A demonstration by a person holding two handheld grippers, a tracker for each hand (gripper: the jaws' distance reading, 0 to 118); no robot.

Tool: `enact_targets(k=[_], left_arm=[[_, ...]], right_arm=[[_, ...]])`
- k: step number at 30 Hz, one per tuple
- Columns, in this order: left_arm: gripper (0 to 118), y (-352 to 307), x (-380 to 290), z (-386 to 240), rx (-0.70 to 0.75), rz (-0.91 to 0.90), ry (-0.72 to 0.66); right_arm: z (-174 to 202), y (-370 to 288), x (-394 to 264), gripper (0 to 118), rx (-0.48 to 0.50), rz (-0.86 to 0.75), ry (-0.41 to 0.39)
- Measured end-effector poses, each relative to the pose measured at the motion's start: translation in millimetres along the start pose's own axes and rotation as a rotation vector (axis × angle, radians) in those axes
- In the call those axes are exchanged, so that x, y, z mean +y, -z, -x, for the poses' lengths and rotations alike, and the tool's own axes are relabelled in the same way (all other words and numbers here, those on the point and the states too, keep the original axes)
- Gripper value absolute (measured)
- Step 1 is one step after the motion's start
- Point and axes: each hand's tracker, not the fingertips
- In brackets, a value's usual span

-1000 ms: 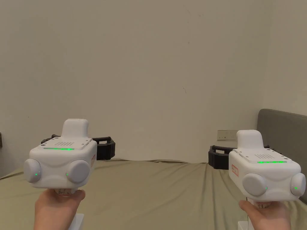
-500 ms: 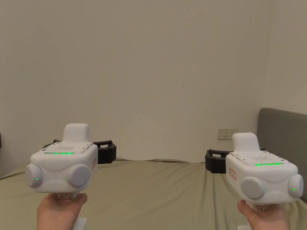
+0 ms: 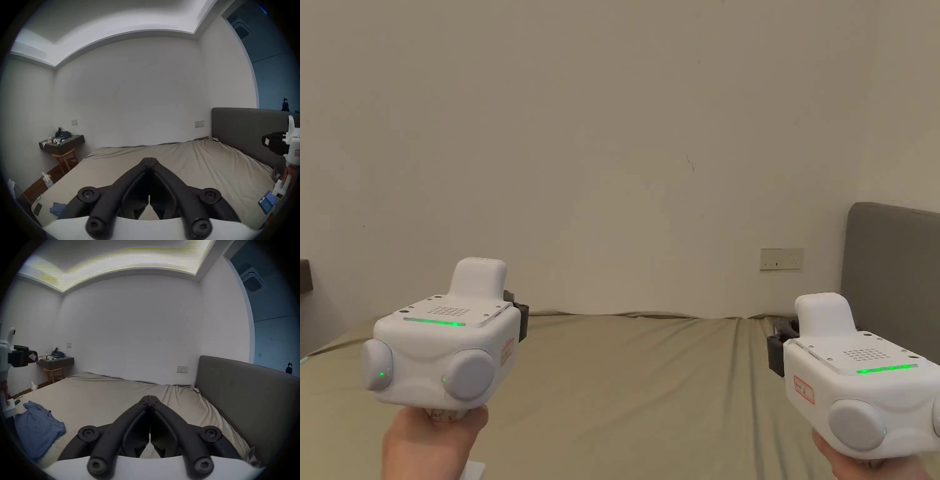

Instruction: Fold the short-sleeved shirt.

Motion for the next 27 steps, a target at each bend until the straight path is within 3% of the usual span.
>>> enact_targets(k=[5, 10, 14, 17, 21, 22, 23, 24, 25, 27], left_arm=[[0, -31.1, -31.9, 54.9, 0.149, 0.074, -0.009], [0, -99.4, -74.3, 147.4, 0.402, 0.177, 0.025], [0, -153.6, -95.3, 200.9, 0.544, 0.255, 0.038], [0, -174.0, -107.2, 221.2, 0.580, 0.289, 0.042], [0, -170.7, -130.2, 231.1, 0.546, 0.301, -0.035], [5, -166.3, -137.9, 232.2, 0.510, 0.299, -0.070], [45, -158.9, -145.5, 230.2, 0.488, 0.311, -0.114], [98, -147.7, -157.1, 230.2, 0.458, 0.324, -0.168], [114, -132.7, -172.5, 229.3, 0.396, 0.405, -0.225], [114, -102.8, -206.9, 216.8, 0.347, 0.438, -0.244]], right_arm=[[60.5, 10.1, -8.4, 3, 0.136, 0.006, -0.044], [181.6, 22.3, -22.5, 3, 0.408, 0.045, -0.022], [263.4, 19.4, -30.6, 3, 0.559, 0.085, 0.021], [296.4, 15.7, -30.8, 3, 0.603, 0.088, -0.008], [307.9, 18.3, -26.4, 3, 0.617, 0.087, -0.020], [307.6, 23.0, -25.7, 3, 0.613, 0.089, -0.024], [307.2, 26.6, -26.1, 3, 0.605, 0.088, -0.031], [306.4, 31.8, -26.8, 3, 0.591, 0.092, -0.041], [305.1, 38.0, -28.1, 3, 0.578, 0.099, -0.051], [302.0, 55.2, -32.3, 3, 0.567, 0.123, -0.051]])
